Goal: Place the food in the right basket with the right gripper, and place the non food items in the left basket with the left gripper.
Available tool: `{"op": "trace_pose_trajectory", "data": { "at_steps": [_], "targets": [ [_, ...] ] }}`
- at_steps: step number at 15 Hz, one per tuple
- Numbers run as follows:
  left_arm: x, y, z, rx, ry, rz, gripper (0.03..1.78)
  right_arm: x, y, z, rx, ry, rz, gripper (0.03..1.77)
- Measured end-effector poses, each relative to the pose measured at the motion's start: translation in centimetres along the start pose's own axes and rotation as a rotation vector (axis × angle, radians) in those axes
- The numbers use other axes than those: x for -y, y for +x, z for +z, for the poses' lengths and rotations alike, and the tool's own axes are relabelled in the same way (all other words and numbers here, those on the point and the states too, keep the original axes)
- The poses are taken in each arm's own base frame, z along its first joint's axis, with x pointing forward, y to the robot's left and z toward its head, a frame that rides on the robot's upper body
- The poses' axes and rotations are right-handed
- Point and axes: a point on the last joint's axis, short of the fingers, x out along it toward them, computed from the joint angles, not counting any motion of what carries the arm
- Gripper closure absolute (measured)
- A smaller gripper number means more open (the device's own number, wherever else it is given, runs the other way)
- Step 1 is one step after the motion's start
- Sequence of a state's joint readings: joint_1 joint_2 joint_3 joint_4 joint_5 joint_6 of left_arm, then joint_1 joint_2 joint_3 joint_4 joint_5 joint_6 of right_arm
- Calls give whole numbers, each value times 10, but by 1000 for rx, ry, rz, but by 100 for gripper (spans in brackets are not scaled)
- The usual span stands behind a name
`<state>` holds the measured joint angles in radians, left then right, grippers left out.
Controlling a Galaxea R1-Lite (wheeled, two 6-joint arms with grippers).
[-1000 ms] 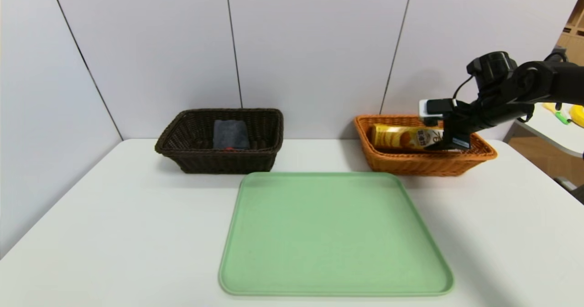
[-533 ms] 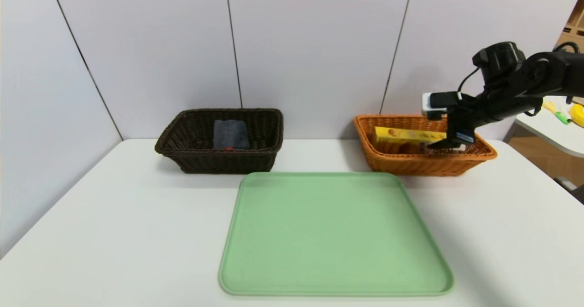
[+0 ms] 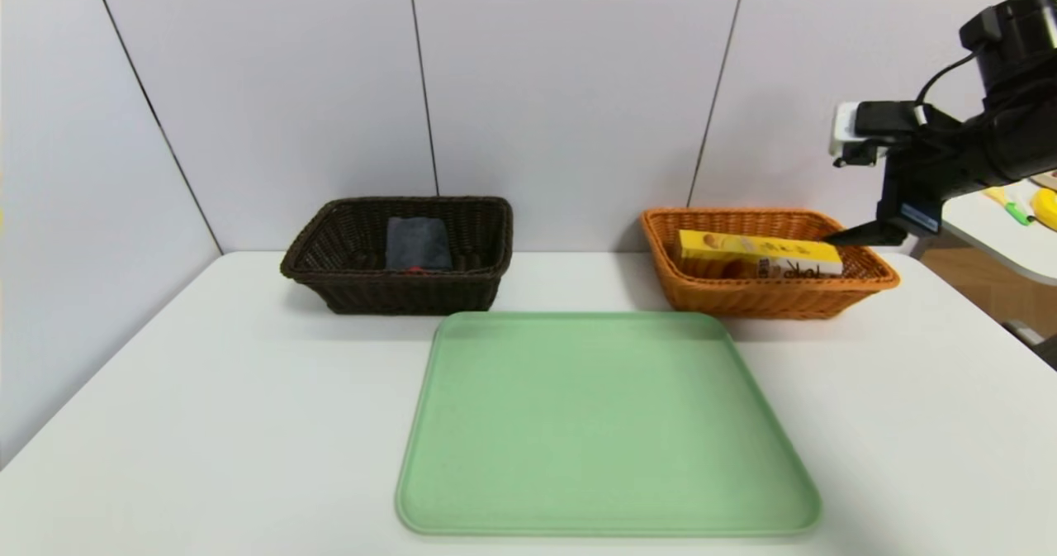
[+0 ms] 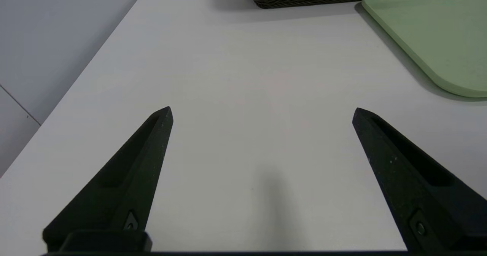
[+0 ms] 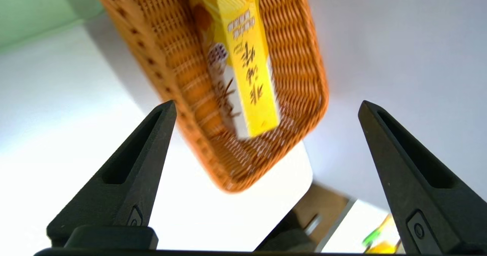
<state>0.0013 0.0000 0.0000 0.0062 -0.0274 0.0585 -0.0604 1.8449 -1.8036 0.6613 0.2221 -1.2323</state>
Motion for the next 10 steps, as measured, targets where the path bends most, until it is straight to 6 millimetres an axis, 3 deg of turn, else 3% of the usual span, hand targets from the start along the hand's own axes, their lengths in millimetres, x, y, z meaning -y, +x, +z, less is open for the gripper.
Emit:
{"op": "trace_pose_trajectory", "data": {
  "at_steps": [5,10],
  "targets": [
    [0,0,0,0,0,0,12,-33,-69,1,-127,354,-101,12],
    [0,0,0,0,0,0,12,-80,-120,-5,-159,763,-193,11]
  ]
}}
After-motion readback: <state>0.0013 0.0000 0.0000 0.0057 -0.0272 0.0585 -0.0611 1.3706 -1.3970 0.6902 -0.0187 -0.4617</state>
